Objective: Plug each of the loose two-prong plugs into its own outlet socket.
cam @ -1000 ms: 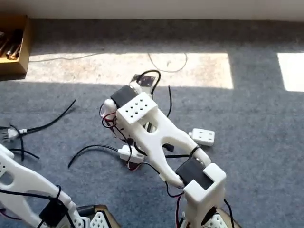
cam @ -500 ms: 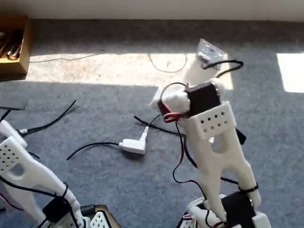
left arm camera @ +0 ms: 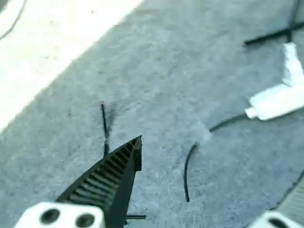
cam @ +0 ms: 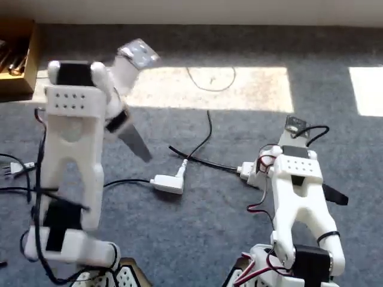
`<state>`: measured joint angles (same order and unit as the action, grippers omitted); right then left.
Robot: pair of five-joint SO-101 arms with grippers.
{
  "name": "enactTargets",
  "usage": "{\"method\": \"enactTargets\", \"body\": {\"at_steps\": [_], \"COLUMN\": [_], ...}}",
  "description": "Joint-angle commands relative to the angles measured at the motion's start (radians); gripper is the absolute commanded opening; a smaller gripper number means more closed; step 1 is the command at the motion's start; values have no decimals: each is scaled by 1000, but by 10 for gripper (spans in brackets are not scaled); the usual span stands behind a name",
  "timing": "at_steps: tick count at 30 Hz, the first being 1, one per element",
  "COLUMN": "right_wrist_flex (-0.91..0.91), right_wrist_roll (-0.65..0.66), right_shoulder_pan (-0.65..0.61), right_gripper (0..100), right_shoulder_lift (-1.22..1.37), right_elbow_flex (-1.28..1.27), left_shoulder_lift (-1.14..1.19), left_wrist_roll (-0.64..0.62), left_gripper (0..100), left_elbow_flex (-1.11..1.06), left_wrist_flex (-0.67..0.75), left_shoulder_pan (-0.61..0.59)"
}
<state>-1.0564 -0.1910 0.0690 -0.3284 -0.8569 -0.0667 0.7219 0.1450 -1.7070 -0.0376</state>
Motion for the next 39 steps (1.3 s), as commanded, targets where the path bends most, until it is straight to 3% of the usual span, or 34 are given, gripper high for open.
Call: {"method": "enactTargets", "body": {"at_steps": [1,5,8,15,21,23,27,29,32,39], "right_wrist_flex": [81,113,148,160,213,213,217,217,217,217], "right_wrist_roll": [101,100,58,46,44,44,44,44,48,49], "right_shoulder_pan": [22,61,70,64,64,64,62,51,33,30], "right_gripper": [878,878,878,878,878,878,878,878,878,878], "right_shoulder_lift": [-41,-45,-38,-38,-38,-38,-38,-38,-38,-38], "right_elbow_flex": [-41,-58,-59,-85,-94,-97,-113,-114,-117,-117], "left_shoulder_lift": [-432,-716,-788,-598,-289,-203,-162,-165,-182,-255], "left_wrist_roll": [124,203,209,135,112,117,198,204,199,255], "left_gripper": [470,470,431,415,407,354,127,53,27,4], "left_elbow_flex": [-549,-1000,-1173,-1106,-975,-966,-970,-964,-900,-630], "left_wrist_flex": [239,549,698,732,798,816,816,790,732,606], "left_shoulder_pan": [101,140,177,381,407,401,401,377,292,-91]}}
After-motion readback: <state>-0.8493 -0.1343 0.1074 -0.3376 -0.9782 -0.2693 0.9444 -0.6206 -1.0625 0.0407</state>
